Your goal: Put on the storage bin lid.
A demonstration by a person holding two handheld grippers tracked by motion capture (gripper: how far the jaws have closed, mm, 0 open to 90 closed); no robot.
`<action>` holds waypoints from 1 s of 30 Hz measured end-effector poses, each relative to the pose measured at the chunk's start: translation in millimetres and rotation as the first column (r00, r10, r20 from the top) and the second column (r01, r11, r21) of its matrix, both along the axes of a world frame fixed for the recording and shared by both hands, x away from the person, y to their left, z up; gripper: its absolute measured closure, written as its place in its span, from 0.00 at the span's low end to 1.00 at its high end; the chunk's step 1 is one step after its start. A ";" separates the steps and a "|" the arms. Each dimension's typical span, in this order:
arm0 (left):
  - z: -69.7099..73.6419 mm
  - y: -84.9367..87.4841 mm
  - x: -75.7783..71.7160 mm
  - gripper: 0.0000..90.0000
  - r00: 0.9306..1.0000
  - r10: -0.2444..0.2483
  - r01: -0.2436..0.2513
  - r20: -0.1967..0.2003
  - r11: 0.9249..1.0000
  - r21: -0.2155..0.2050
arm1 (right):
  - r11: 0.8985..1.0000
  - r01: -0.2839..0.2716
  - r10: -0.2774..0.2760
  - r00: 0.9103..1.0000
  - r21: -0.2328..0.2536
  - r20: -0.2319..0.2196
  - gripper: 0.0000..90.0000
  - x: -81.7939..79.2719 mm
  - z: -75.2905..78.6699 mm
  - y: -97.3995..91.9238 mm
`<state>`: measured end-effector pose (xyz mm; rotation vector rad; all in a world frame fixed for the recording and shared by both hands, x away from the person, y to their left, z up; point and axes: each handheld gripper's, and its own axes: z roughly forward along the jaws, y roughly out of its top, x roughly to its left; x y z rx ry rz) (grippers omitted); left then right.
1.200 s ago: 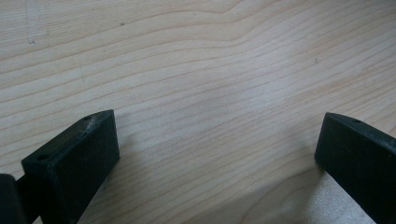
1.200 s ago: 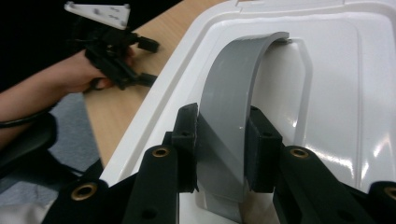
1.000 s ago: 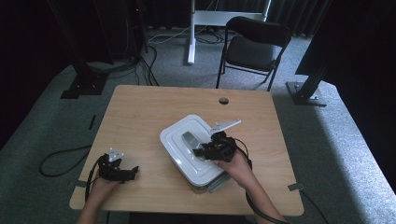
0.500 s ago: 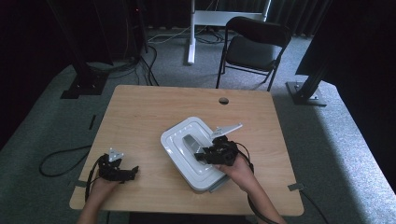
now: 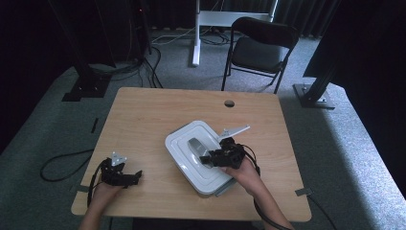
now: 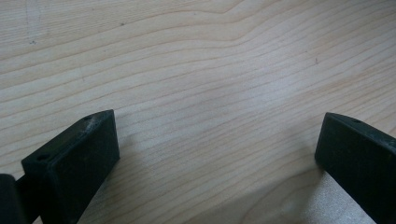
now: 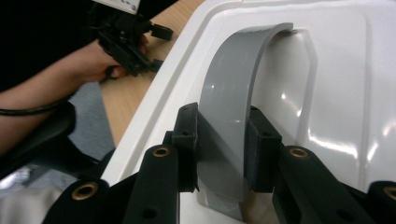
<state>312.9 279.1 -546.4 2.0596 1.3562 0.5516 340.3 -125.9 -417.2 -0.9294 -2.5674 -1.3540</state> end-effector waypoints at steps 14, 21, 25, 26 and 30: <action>0.4 -4.9 0.9 0.00 0.999 0.038 -0.038 -0.004 0.999 0.001 | 1.000 0.010 -0.012 0.998 0.024 0.069 0.17 4.7 16.4 -10.3; 5.3 -18.0 3.4 0.00 0.999 0.033 -0.033 0.004 0.999 -0.001 | 0.988 0.136 -0.145 0.980 0.069 0.137 0.15 30.3 18.9 -36.6; 11.2 -27.8 5.1 0.00 0.999 0.020 -0.019 0.029 0.999 -0.034 | 0.964 0.258 -0.264 0.948 0.057 0.180 0.15 46.8 10.0 -56.3; 12.9 -31.2 5.6 0.00 0.999 0.012 -0.011 0.035 0.999 -0.031 | 0.956 0.288 -0.292 0.939 0.047 0.184 0.15 50.7 6.7 -61.1; 16.8 -42.0 5.8 0.00 0.999 -0.007 0.009 0.050 1.000 -0.030 | 0.923 0.384 -0.385 0.907 0.042 0.171 0.15 64.2 -10.8 -80.1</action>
